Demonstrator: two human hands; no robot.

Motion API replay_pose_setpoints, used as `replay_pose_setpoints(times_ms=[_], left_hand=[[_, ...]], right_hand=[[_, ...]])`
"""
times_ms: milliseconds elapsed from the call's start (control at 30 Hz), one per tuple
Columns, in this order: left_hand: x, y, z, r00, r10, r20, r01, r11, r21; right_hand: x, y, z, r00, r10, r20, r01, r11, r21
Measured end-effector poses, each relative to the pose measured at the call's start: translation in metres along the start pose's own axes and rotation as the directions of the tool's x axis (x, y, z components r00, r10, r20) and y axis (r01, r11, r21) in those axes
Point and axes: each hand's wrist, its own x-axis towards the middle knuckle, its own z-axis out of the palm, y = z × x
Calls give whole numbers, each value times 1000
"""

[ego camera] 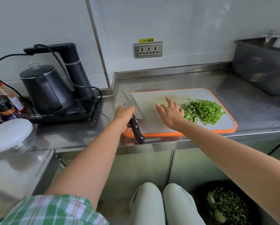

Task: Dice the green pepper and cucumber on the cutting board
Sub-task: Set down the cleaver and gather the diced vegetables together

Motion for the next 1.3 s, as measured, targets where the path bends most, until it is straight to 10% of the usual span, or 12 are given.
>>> replay_pose_setpoints(times_ms=[167,367,533,767,967,1300], left_hand=[[25,-7,-4,994,101,-52,-85,965,249],[37,-7,1,953,285,-102,-126,680,722],[40,-11,7,958,279,-74,-123,628,768],[32,-9,-13,953,231,-197,-124,888,442],[8,-25,-59,930,216,-297,-66,894,443],[-11,-43,-69,952,210,-221,52,601,797]], right_hand=[[3,9,-1,998,1,-66,1,999,33],[9,14,-2,992,-24,-125,28,999,31],[5,22,-10,992,-28,-127,29,1000,8],[2,16,-10,989,-77,-127,75,997,-18],[-5,-11,9,976,-212,-48,209,977,-49],[-19,-22,33,974,-211,88,226,947,-227]])
